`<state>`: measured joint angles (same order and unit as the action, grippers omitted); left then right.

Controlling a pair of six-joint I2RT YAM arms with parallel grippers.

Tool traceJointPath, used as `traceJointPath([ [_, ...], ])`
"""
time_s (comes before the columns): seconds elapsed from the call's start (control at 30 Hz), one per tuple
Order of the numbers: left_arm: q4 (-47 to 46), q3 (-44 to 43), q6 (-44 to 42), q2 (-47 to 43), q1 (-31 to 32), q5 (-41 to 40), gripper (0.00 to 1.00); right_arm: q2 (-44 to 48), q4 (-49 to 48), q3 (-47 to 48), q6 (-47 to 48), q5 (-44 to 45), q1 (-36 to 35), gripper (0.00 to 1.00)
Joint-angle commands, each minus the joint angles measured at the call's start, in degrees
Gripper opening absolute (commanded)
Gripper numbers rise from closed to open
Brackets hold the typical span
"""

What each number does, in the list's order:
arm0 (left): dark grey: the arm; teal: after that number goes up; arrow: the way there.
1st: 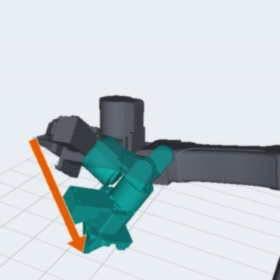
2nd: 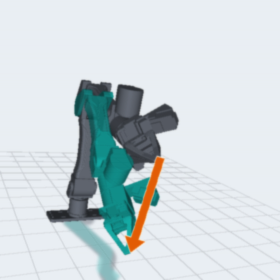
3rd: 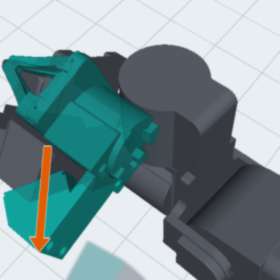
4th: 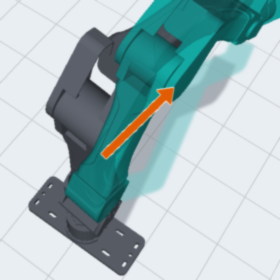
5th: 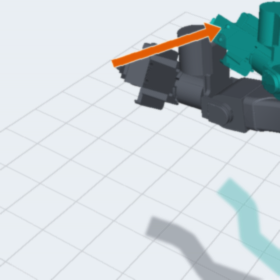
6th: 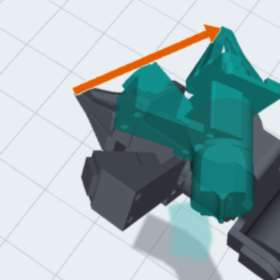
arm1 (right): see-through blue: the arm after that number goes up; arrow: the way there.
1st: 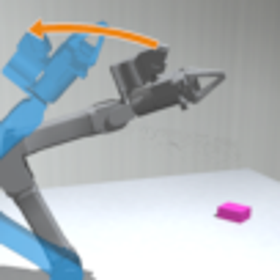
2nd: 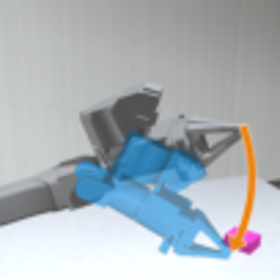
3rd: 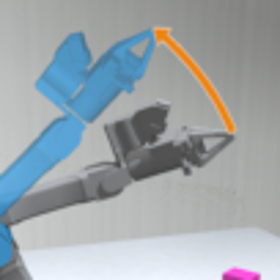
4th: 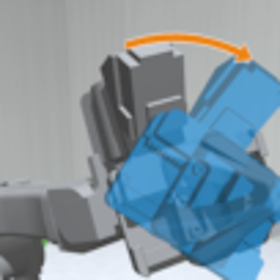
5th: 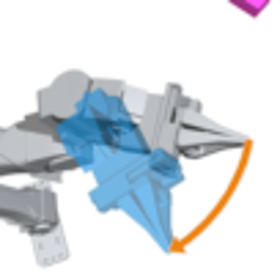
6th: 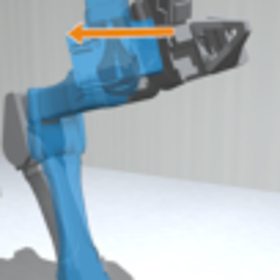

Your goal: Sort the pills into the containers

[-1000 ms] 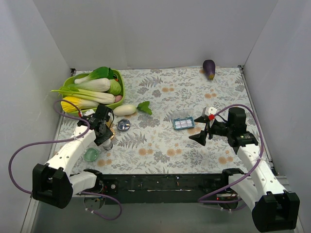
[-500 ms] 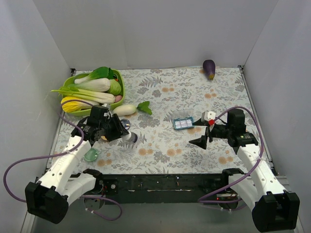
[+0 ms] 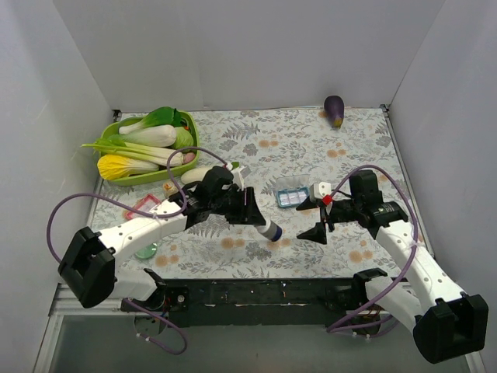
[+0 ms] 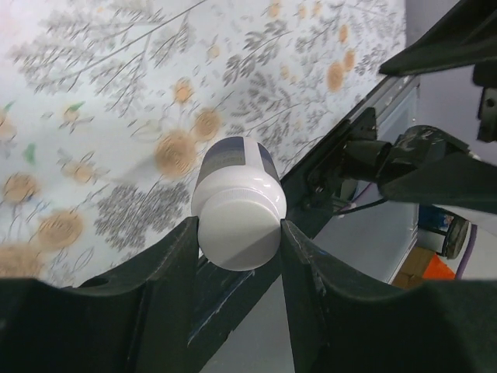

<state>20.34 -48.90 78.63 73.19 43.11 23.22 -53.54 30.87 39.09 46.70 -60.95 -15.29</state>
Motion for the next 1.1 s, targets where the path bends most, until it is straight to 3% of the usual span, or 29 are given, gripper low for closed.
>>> traceJointPath([
  [0.0,-11.1,-5.06,1.78,2.39,2.5,0.59,0.0,2.12,-0.55,3.71,-2.66,6.36,-3.34,0.92],
  [0.3,-20.07,-5.15,6.35,5.03,3.56,1.65,0.0,-0.86,-5.19,7.05,-8.45,7.95,-6.68,0.93],
  [0.53,-26.31,-4.88,9.7,5.21,4.17,3.14,0.0,-2.88,-11.61,4.94,-11.8,17.16,-10.99,0.93],
  [0.73,-27.89,-3.22,11.45,3.02,4.26,1.04,0.0,-3.42,-11.8,5.21,-13.12,16.48,-10.99,0.82],
  [0.83,-30.43,-1.37,13.12,1.87,4.26,-0.46,0.0,-2.8,-12.24,4.86,-13.91,12.89,-10.99,0.72],
  [0.97,-30.53,-1.28,13.65,1.0,4.26,-0.9,0.0,-4.11,-9.52,6.34,-12.69,6.82,-10.99,0.1],
  [1.07,-29.57,-1.19,12.78,-0.06,4.26,-1.34,0.0,-4.73,-6.53,7.93,-10.58,4.88,-10.82,0.01],
])
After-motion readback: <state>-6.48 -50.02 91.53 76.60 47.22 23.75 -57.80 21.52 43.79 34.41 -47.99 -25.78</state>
